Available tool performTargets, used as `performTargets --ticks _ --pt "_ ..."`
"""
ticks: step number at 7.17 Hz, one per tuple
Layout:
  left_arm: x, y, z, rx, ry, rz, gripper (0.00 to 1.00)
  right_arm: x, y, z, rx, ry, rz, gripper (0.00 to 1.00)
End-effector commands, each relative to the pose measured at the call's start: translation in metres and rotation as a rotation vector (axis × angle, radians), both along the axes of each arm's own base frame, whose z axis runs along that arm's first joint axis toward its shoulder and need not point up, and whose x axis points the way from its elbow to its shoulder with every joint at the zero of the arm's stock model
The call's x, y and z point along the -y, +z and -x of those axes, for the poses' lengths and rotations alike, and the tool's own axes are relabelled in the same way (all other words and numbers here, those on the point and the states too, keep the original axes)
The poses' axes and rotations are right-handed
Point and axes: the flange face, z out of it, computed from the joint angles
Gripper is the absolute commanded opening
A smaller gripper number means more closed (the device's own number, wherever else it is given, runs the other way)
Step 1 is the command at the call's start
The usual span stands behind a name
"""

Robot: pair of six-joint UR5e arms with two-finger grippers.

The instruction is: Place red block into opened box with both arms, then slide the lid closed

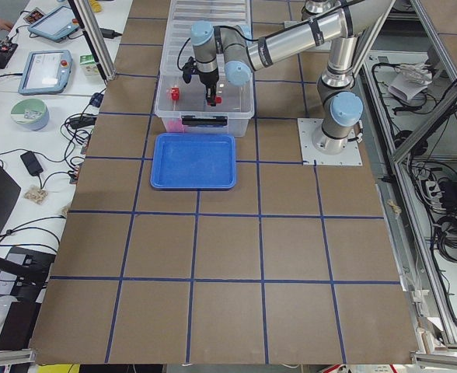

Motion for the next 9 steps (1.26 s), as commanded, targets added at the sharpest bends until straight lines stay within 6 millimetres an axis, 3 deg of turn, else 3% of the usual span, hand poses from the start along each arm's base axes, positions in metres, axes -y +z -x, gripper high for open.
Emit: performTargets --ticks 1,4,5,7,8,9 --pt "-0.015 -0.029 0.0 0.001 0.042 -0.027 0.0 -0.004 0.033 -0.006 0.023 0.017 0.066 1.0" --pt "-0.016 -0.04 0.001 -0.002 0.036 -0.055 0.0 -0.043 0.101 -0.063 0.396 0.096 0.191 1.0" --pt "-0.012 -0.044 0.0 -0.001 0.036 -0.046 0.0 -0.048 0.116 -0.07 0.466 0.083 0.162 1.0" --pt "-0.019 -0.068 0.001 0.0 0.042 -0.064 0.05 -0.045 0.129 -0.071 0.478 0.073 0.107 1.0" --pt "-0.013 -0.074 -0.001 0.001 0.033 -0.034 0.11 -0.032 0.133 -0.07 0.477 0.081 0.112 1.0" --pt "-0.012 -0.082 -0.001 0.001 0.032 -0.046 0.39 -0.022 0.14 -0.068 0.474 0.079 0.121 1.0"
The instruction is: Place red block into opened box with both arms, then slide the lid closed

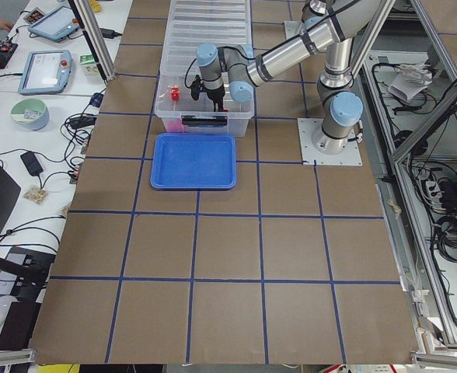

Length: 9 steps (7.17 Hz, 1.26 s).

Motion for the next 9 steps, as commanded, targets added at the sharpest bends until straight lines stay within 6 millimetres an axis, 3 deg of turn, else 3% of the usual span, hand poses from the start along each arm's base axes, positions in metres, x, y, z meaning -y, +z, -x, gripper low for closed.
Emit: performTargets --ticks 1,2,3,5,7,8,9 --pt "0.005 -0.013 -0.001 0.008 0.013 0.006 0.81 0.013 0.006 0.001 0.001 0.001 0.0 1.0" --pt "0.008 -0.012 -0.003 0.01 0.01 0.014 0.86 0.013 0.006 0.001 -0.001 0.004 -0.004 1.0" --pt "0.01 0.005 -0.004 0.018 0.008 0.048 0.99 0.013 0.004 0.001 -0.001 0.008 -0.007 1.0" --pt "0.015 0.057 0.001 0.018 0.001 0.085 1.0 0.012 0.003 0.001 0.0 0.008 -0.012 1.0" --pt "0.016 0.143 0.004 0.011 -0.005 0.075 1.0 0.015 -0.001 0.009 -0.009 0.009 -0.022 1.0" --pt "0.018 0.189 0.008 0.009 -0.009 0.074 1.0 0.017 -0.003 0.024 -0.015 0.048 -0.025 1.0" --pt "0.012 0.237 0.024 0.008 -0.039 0.13 1.0 0.019 -0.011 0.061 -0.012 0.011 -0.039 1.0"
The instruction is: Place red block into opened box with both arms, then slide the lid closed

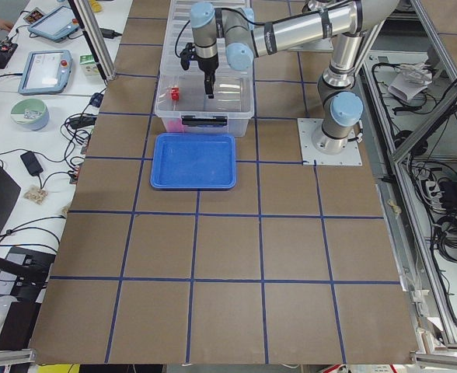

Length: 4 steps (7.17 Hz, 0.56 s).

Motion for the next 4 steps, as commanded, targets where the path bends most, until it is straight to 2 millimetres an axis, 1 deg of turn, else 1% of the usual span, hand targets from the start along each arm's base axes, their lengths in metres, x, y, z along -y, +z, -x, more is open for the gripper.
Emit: performTargets --ticks 1,2,3,4 --pt "-0.019 0.099 0.032 0.012 -0.062 0.101 1.0 0.0 -0.02 0.071 -0.002 0.034 -0.03 1.0" --pt "-0.018 0.119 0.031 0.01 -0.06 0.126 1.0 -0.006 -0.038 0.104 0.008 0.094 -0.051 1.0" --pt "-0.012 0.129 0.032 0.011 -0.062 0.141 1.0 -0.011 -0.06 0.12 0.005 0.091 -0.056 1.0" --pt "-0.019 0.142 0.033 0.01 -0.065 0.163 1.0 -0.014 -0.091 0.126 -0.016 0.086 -0.044 1.0"
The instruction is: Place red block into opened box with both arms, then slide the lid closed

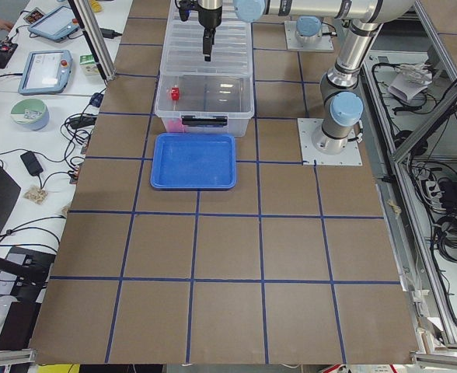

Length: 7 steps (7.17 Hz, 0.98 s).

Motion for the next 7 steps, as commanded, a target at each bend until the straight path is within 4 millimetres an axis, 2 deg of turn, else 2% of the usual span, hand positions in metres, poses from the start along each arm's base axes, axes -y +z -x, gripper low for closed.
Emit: performTargets --ticks 1,2,3,5,7 --pt "-0.007 0.021 0.002 -0.003 -0.005 0.031 1.0 -0.015 -0.064 0.022 -0.054 -0.005 0.003 1.0" --pt "-0.017 0.028 0.002 0.002 -0.012 0.018 1.0 -0.02 -0.089 0.023 -0.06 -0.013 0.011 1.0" --pt "-0.019 0.029 0.0 0.003 -0.009 0.02 1.0 -0.02 -0.094 0.023 -0.058 -0.013 0.005 1.0" --pt "-0.015 0.018 0.0 -0.009 -0.002 0.006 1.0 -0.021 -0.099 0.023 -0.052 -0.017 -0.006 1.0" --pt "-0.018 0.022 0.001 -0.013 -0.003 0.015 1.0 -0.019 -0.097 0.017 -0.04 -0.028 0.005 1.0"
